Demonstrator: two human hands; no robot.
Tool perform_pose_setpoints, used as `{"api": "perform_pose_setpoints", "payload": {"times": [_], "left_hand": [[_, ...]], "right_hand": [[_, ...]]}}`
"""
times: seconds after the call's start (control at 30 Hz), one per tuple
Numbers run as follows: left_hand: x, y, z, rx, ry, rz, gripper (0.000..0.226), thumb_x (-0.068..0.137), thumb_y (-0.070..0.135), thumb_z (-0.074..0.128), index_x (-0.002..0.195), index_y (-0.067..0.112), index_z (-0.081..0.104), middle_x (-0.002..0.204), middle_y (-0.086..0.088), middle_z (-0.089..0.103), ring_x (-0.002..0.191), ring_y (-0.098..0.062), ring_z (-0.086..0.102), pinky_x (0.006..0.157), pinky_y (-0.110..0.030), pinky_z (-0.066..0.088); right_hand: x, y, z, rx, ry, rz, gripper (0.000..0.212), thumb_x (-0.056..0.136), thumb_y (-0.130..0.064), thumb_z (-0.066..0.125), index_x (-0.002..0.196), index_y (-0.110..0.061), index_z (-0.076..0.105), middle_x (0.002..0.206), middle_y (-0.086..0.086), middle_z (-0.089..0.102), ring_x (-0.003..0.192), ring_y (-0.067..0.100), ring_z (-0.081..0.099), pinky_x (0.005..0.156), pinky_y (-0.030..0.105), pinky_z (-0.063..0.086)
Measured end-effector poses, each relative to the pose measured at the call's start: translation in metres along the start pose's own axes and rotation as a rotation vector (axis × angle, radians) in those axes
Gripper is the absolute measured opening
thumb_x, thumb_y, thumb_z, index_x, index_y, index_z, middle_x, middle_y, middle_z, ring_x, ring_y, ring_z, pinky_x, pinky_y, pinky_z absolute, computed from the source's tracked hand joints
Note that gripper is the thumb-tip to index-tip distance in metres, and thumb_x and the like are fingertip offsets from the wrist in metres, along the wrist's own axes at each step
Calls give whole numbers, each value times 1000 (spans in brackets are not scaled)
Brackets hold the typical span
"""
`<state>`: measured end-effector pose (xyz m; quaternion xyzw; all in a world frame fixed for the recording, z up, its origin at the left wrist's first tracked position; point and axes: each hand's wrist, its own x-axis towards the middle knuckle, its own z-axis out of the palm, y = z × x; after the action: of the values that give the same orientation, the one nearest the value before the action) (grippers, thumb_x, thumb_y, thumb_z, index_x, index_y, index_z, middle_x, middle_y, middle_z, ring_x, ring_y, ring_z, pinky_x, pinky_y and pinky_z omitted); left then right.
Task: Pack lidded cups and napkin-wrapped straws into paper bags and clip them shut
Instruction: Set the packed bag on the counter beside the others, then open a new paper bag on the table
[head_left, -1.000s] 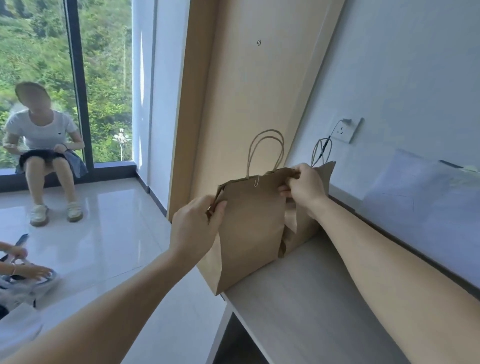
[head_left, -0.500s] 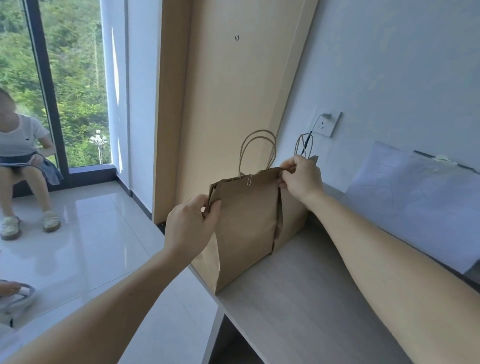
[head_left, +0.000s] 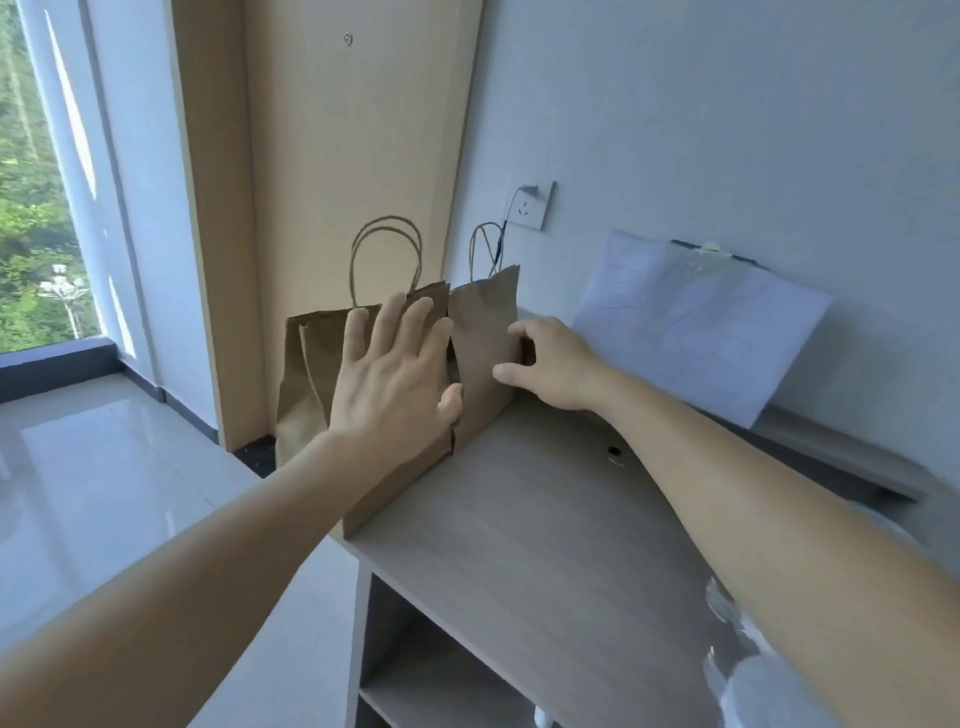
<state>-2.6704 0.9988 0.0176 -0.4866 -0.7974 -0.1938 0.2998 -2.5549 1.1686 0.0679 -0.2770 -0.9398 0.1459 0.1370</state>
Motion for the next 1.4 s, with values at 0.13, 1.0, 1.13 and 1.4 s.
{"api": "perform_pose_setpoints", "payload": {"times": [0.13,1.0,1.13,1.4], "left_hand": [[4,74,-7,-172,-182,14,58,89,55,50,136,20,47,150,-2,36,142,-26,21,111,-44,22],[-149,702,-67,-390,-737,754,64,90,55,49,143,21,41,142,-6,45,131,-31,39,99,-45,39],[-164,730,-3,-397,-901,684,43,87,51,51,118,21,52,119,-6,54,112,-29,47,83,-42,46],[-183,744,93,-368,-1042,554,54,88,53,49,128,17,53,125,-8,56,114,-31,50,89,-42,46]], "right_hand": [[-76,39,-44,-78,-70,82,70,88,-48,66,147,-21,39,153,0,35,136,19,40,105,31,34],[-673,358,-172,49,205,945,52,93,-44,60,137,-18,53,141,1,53,126,18,51,93,27,38],[-692,401,-151,113,164,1041,47,92,-45,61,129,-16,58,130,2,59,115,19,57,98,36,47],[-672,490,-108,111,-20,1079,44,93,-43,58,121,-9,62,120,8,64,109,25,60,96,43,49]]}}
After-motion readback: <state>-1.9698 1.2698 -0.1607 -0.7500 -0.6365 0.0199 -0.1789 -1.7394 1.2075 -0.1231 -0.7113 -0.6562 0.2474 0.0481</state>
